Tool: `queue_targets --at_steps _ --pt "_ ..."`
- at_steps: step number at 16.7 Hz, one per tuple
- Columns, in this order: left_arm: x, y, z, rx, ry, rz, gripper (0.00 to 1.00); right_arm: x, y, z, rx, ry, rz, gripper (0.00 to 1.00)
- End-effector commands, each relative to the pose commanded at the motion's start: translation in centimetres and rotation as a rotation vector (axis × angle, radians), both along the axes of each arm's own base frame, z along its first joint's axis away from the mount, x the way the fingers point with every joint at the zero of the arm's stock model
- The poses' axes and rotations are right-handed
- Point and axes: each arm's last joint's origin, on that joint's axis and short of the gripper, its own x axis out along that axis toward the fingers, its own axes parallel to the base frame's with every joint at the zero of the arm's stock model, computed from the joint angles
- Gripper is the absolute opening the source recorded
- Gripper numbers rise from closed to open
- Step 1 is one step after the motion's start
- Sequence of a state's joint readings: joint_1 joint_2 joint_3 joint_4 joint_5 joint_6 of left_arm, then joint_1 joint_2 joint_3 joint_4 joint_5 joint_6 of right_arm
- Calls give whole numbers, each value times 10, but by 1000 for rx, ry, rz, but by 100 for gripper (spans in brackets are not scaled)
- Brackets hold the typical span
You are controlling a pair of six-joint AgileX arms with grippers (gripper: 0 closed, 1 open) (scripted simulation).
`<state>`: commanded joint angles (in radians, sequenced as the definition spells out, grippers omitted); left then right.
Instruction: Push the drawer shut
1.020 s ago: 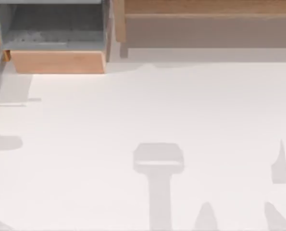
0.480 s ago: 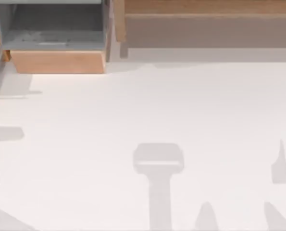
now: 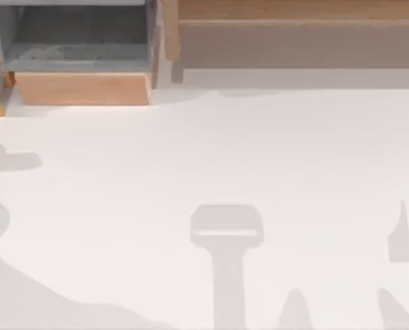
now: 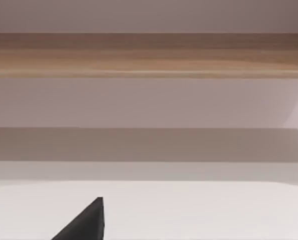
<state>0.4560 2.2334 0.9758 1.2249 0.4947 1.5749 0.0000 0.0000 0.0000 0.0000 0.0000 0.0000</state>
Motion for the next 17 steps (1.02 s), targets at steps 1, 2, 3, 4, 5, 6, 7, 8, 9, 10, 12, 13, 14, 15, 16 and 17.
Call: queue_targets --at_steps 1,2,3,4,5,6,7,8,9,10,12,13,14,15,16,17 --pt "0 0 0 0 0 0 0 0 0 0 0 0 0 100" --pt "0 0 0 0 0 0 0 0 0 0 0 0 0 100" --pt "-2 2 0 -2 2 4 0 0 0 0 0 0 0 100" --pt "-1 2 0 -2 2 4 0 0 0 0 0 0 0 100" --pt "2 2 0 -1 1 5 0 0 0 0 0 0 0 100" --pt "7 3 0 -1 0 5 0 0 0 0 0 0 0 100" --pt "14 3 0 -1 -1 4 0 0 0 0 0 0 0 100" --pt "23 3 0 -1 -2 3 0 0 0 0 0 0 0 100" --pt "31 3 0 0 -3 3 0 0 0 0 0 0 0 100" --pt "40 3 1 0 -4 3 0 0 0 0 0 0 0 100" --pt "54 2 1 0 -3 4 0 0 0 0 0 0 0 100" --pt "59 1 0 -1 -1 4 0 0 0 0 0 0 0 100" --pt "61 1 0 -2 2 4 0 0 0 0 0 0 0 100" --pt "61 1 0 -2 2 4 0 0 0 0 0 0 0 100" --pt "61 1 0 -2 2 4 0 0 0 0 0 0 0 100" --pt "61 1 0 -2 2 4 0 0 0 0 0 0 0 100"
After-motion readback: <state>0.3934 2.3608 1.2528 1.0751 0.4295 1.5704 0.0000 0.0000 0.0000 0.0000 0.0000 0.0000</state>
